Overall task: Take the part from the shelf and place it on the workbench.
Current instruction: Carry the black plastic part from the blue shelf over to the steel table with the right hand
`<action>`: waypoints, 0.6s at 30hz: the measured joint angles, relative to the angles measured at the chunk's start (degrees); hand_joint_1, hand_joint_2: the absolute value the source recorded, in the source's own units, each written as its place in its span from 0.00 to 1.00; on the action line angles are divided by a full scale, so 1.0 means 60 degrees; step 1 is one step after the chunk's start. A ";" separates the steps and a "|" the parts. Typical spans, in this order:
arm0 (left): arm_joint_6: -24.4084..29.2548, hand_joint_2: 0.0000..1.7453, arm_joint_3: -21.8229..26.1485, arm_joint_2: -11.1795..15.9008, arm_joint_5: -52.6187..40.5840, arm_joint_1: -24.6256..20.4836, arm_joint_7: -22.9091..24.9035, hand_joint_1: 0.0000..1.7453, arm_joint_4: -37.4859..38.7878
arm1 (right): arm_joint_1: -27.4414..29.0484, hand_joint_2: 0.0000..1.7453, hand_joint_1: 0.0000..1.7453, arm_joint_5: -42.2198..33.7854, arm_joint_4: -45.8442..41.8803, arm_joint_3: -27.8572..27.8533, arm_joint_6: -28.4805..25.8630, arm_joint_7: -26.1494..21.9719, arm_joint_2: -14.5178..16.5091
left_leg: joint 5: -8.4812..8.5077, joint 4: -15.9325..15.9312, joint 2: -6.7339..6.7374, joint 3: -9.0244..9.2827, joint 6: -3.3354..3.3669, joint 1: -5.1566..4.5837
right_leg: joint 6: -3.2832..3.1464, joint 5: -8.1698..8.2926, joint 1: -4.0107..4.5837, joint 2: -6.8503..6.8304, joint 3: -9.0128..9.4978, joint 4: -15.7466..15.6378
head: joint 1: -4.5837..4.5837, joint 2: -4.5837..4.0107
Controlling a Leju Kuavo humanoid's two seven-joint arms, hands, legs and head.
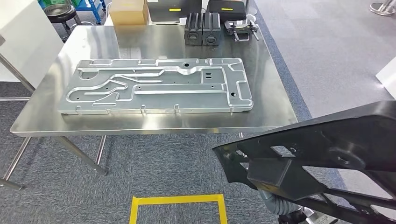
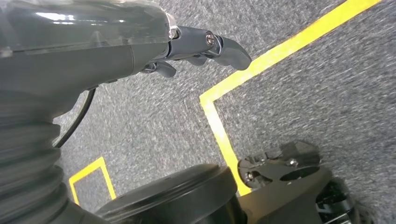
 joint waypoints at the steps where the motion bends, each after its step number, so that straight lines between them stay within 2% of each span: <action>1: 0.0016 1.00 0.0001 0.0000 0.0000 0.0003 -0.0004 0.00 0.0002 | 0.0012 1.00 1.00 0.0002 0.0012 -0.0001 -0.0009 -0.0002 -0.0002 | -0.0014 -0.0012 0.0002 -0.0014 -0.0047 -0.0008 | -0.0078 -0.0075 0.0038 -0.0002 0.0026 -0.0054 | -0.0001 -0.0001; 3: 0.0047 1.00 0.0003 0.0002 -0.0003 -0.0021 -0.0018 0.00 0.0002 | 0.0024 1.00 1.00 0.0002 0.0010 -0.0003 -0.0042 -0.0006 -0.0005 | -0.0062 0.0004 0.0038 -0.0068 -0.0148 -0.0017 | -0.0272 -0.0314 0.0027 -0.0003 0.0143 -0.0361 | -0.0003 -0.0001; 5: 0.0066 1.00 0.0003 0.0007 0.0001 -0.0040 -0.0036 0.00 0.0000 | 0.0039 1.00 1.00 -0.0003 0.0009 0.0000 -0.0067 -0.0012 -0.0006 | -0.0285 0.0369 0.0094 -0.0246 -0.0239 -0.0031 | -0.0406 -0.0481 -0.0023 -0.0004 0.0306 -0.0621 | -0.0005 -0.0001; 6: 0.0072 1.00 0.0003 0.0009 0.0020 -0.0057 -0.0047 0.00 -0.0001 | 0.0051 1.00 1.00 -0.0005 0.0009 0.0005 -0.0070 -0.0013 -0.0006 | -0.0500 0.0837 0.0114 -0.0471 -0.0272 -0.0035 | -0.0452 -0.0526 -0.0042 -0.0011 0.0386 -0.0708 | -0.0006 -0.0001; 8: 0.0067 1.00 0.0005 0.0010 0.0066 -0.0129 -0.0067 0.00 -0.0001 | 0.0065 1.00 1.00 -0.0002 0.0011 0.0013 -0.0064 -0.0013 -0.0006 | -0.0948 0.2139 0.0130 -0.1134 -0.0297 -0.0033 | -0.0500 -0.0563 -0.0022 -0.0039 0.0472 -0.0729 | -0.0006 -0.0001; 9: 0.0064 1.00 0.0005 0.0010 0.0089 -0.0176 -0.0069 0.00 -0.0001 | 0.0067 1.00 1.00 0.0006 0.0011 0.0019 -0.0059 -0.0013 -0.0006 | -0.1031 0.2657 0.0132 -0.1427 -0.0297 -0.0033 | -0.0513 -0.0591 -0.0007 -0.0051 0.0525 -0.0728 | -0.0006 -0.0001; 10: 0.0058 1.00 0.0006 0.0010 0.0101 -0.0209 -0.0067 0.00 -0.0001 | 0.0067 1.00 1.00 0.0019 0.0011 0.0026 -0.0058 -0.0013 -0.0005 | -0.0922 0.2861 0.0135 -0.1580 -0.0286 -0.0033 | -0.0520 -0.0627 0.0009 -0.0057 0.0593 -0.0727 | -0.0005 -0.0001; 11: 0.0056 1.00 0.0006 0.0010 0.0110 -0.0221 -0.0058 0.00 -0.0001 | 0.0064 1.00 1.00 0.0037 0.0011 0.0033 -0.0062 -0.0013 -0.0004 | -0.0611 0.2692 0.0138 -0.1563 -0.0259 -0.0034 | -0.0520 -0.0670 0.0024 -0.0050 0.0678 -0.0727 | -0.0005 -0.0001; 13: 0.0050 1.00 0.0006 0.0011 0.0117 -0.0180 -0.0033 0.00 -0.0001 | 0.0060 1.00 1.00 0.0084 0.0011 0.0059 -0.0074 -0.0013 -0.0003 | 0.0236 0.1598 0.0143 -0.1182 -0.0161 -0.0045 | -0.0499 -0.0772 0.0041 -0.0022 0.0861 -0.0741 | -0.0005 -0.0001; 14: 0.0045 1.00 0.0006 0.0013 0.0117 -0.0148 -0.0031 0.00 -0.0001 | 0.0055 1.00 1.00 0.0106 0.0009 0.0075 -0.0081 -0.0011 -0.0001 | 0.0494 0.1061 0.0147 -0.0983 -0.0104 -0.0075 | -0.0467 -0.0821 0.0054 -0.0008 0.0922 -0.0748 | -0.0005 -0.0001; 15: 0.0038 1.00 0.0006 0.0015 0.0113 -0.0122 -0.0038 0.00 -0.0001 | 0.0055 1.00 1.00 0.0131 0.0003 0.0090 -0.0086 -0.0009 0.0005 | 0.0544 0.0631 0.0153 -0.0812 -0.0051 -0.0105 | -0.0419 -0.0847 0.0059 -0.0001 0.0935 -0.0756 | -0.0005 -0.0001; 18: 0.0054 1.00 0.0006 0.0022 0.0095 -0.0083 -0.0113 0.00 -0.0001 | 0.0074 1.00 1.00 0.0201 -0.0037 0.0125 -0.0097 -0.0004 0.0025 | 0.0388 0.0123 0.0145 -0.0624 0.0085 -0.0128 | -0.0223 -0.0750 0.0073 -0.0009 0.0886 -0.0738 | -0.0005 -0.0001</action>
